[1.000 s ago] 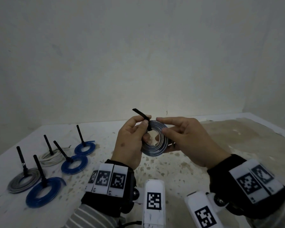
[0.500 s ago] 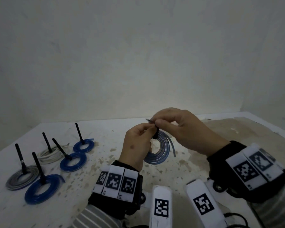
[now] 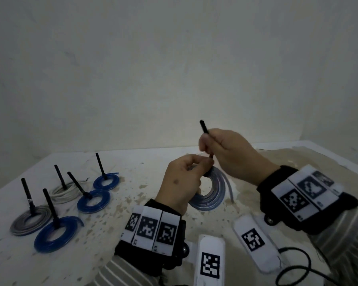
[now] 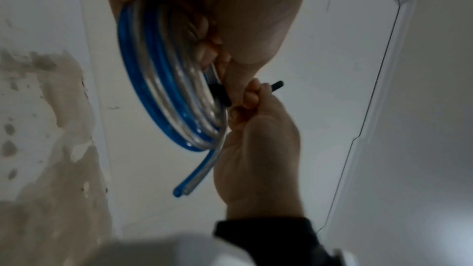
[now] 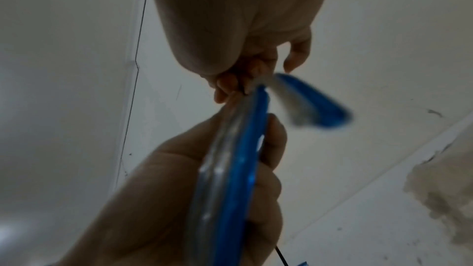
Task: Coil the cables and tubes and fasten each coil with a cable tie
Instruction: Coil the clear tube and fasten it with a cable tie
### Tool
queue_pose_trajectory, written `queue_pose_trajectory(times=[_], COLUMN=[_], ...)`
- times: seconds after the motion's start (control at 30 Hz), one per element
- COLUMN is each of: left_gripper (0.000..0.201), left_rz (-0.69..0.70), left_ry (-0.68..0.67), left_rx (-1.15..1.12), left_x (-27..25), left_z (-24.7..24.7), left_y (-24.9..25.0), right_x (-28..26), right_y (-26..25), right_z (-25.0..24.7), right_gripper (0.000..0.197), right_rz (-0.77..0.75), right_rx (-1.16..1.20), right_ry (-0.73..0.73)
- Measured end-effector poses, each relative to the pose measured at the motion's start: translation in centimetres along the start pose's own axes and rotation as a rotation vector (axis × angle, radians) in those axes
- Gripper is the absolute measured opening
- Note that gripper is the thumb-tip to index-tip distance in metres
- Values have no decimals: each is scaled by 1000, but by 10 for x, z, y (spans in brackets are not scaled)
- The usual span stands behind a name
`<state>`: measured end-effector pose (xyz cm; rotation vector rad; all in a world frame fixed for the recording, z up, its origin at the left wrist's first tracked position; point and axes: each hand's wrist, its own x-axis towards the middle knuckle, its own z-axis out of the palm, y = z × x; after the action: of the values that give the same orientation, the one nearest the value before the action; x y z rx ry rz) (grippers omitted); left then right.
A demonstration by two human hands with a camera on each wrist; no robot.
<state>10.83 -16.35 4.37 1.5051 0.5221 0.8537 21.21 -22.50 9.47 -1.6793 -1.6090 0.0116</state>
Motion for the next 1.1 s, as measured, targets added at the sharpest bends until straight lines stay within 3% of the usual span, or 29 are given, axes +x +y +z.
queue_pose_trajectory(times=[0.23, 0.33, 0.43, 0.63, 0.8, 0.9, 1.1], left_gripper=[12, 18, 16, 11, 9, 8, 8], left_rz=[4, -53, -149, -199, -207, -204, -311], left_ry=[7, -94, -173, -102, 35, 81, 3], left_rx=[0, -53, 31, 75, 3, -1, 35], left_x=[-2, -9, -13, -14, -16, -13, -15], left_z=[-10, -18, -30, -54, -68, -68, -81], left_y=[7, 5, 3, 6, -2, -6, -9], right_x=[23, 19, 11, 5, -11, -14, -11], right_y=[-3, -4, -5, 7, 14, 15, 21], right_z=[-2, -1, -2, 6, 24, 36, 50], right_gripper=[35, 32, 28, 27, 22, 19, 19], right_rz=[228, 272, 288, 330, 367, 358, 431], right_rx=[236, 386, 493, 558, 494, 521, 621], right_ry=[-2, -22, -116, -103, -393, -328, -237])
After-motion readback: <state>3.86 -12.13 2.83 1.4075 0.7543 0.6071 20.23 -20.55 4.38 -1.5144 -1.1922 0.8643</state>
